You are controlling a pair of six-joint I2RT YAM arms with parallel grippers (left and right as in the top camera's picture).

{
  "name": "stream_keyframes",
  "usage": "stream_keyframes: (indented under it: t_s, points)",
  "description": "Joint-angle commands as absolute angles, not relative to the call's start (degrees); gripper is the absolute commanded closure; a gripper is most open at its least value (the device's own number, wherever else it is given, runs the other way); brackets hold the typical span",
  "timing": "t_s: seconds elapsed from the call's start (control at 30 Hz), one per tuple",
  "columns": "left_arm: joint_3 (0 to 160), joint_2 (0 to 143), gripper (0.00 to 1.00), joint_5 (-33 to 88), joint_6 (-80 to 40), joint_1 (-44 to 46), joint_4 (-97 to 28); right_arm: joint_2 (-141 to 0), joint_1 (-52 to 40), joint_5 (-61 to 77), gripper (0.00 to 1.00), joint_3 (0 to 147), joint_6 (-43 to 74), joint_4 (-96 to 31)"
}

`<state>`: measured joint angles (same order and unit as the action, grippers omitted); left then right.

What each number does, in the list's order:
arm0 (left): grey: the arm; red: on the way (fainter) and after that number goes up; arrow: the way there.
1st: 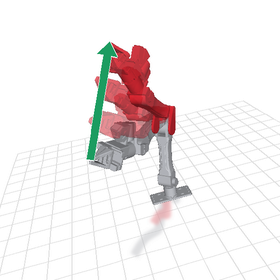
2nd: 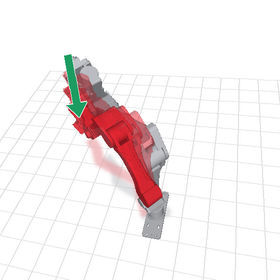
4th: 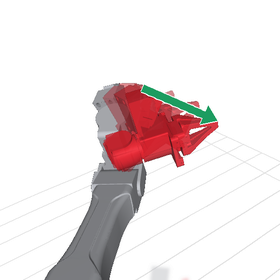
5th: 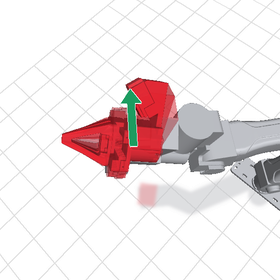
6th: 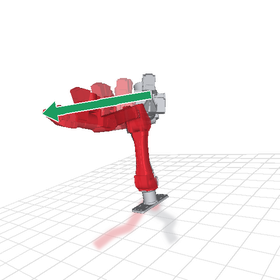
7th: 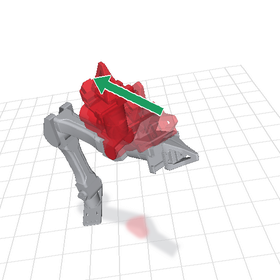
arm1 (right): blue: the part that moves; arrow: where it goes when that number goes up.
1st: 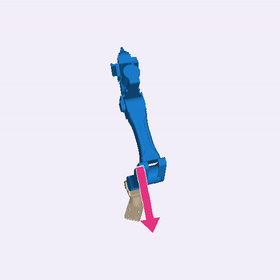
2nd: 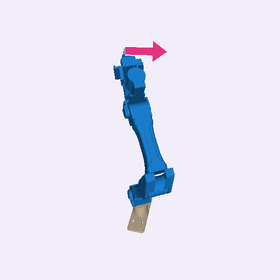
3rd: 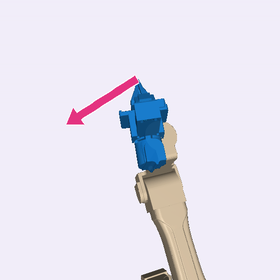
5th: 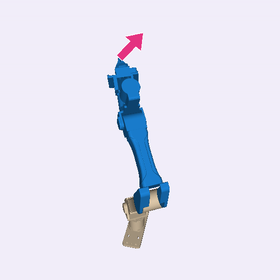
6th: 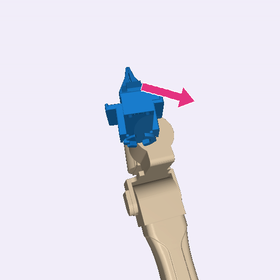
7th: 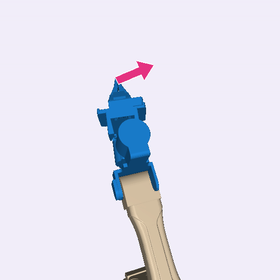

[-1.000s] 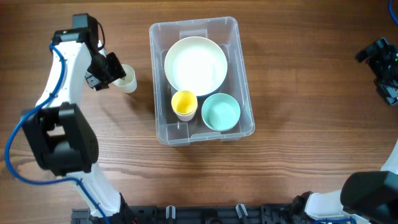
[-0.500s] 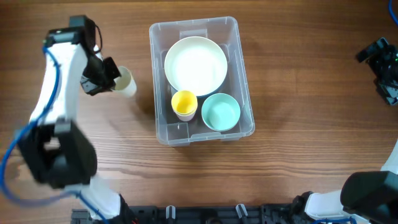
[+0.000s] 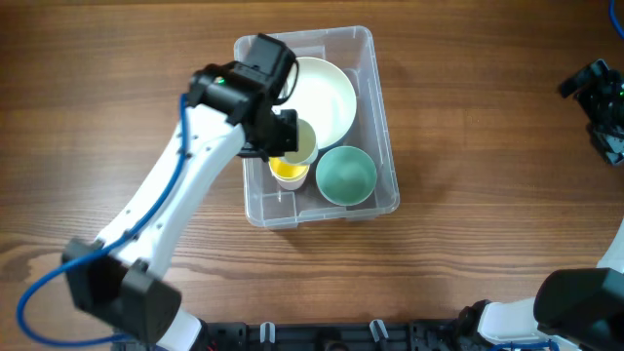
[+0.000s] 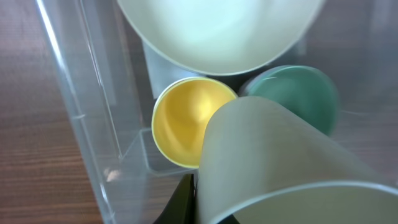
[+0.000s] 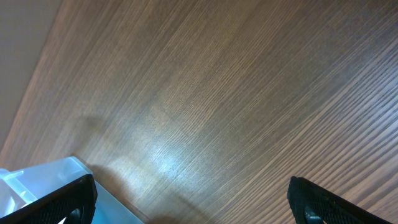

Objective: Pack container
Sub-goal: 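Stack the cream cup into the yellow cup in the bin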

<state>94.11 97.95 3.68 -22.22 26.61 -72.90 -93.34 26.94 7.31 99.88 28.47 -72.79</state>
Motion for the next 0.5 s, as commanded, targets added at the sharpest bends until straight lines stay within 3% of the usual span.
stream_keyframes:
  t_s: [0.0, 0.17, 0.23, 0.33, 0.4, 0.47]
  points:
    - [93.73, 101.08, 0.96, 0.10, -24.51, 26.74, -72.88, -93.97, 26.98, 7.53, 0.00, 99.83, 28.64, -72.64]
    - [93.73, 101.27, 0.91, -1.93, -26.00, 26.74, -73.58, -93.97, 26.98, 7.53, 0.00, 99.83, 28.64, -72.64]
    - [93.73, 101.27, 0.56, -2.02, -26.00, 26.74, -74.15, -93.97, 26.98, 7.53, 0.00, 99.83, 28.64, -72.64]
    - [93.78, 100.97, 0.41, -3.57, -25.76, 26.20, -74.48, -93.97, 26.98, 7.53, 0.00, 99.83, 28.67, -72.64]
    - [94.26, 99.33, 0.40, -3.55, -25.76, 23.79, -77.25, -93.97, 26.98, 7.53, 0.00, 99.83, 28.64, -72.64]
    - [95.24, 96.03, 0.45, -3.55, -25.50, 20.67, -80.49, -93.97, 26.98, 7.53, 0.00, 99.83, 28.64, -72.64]
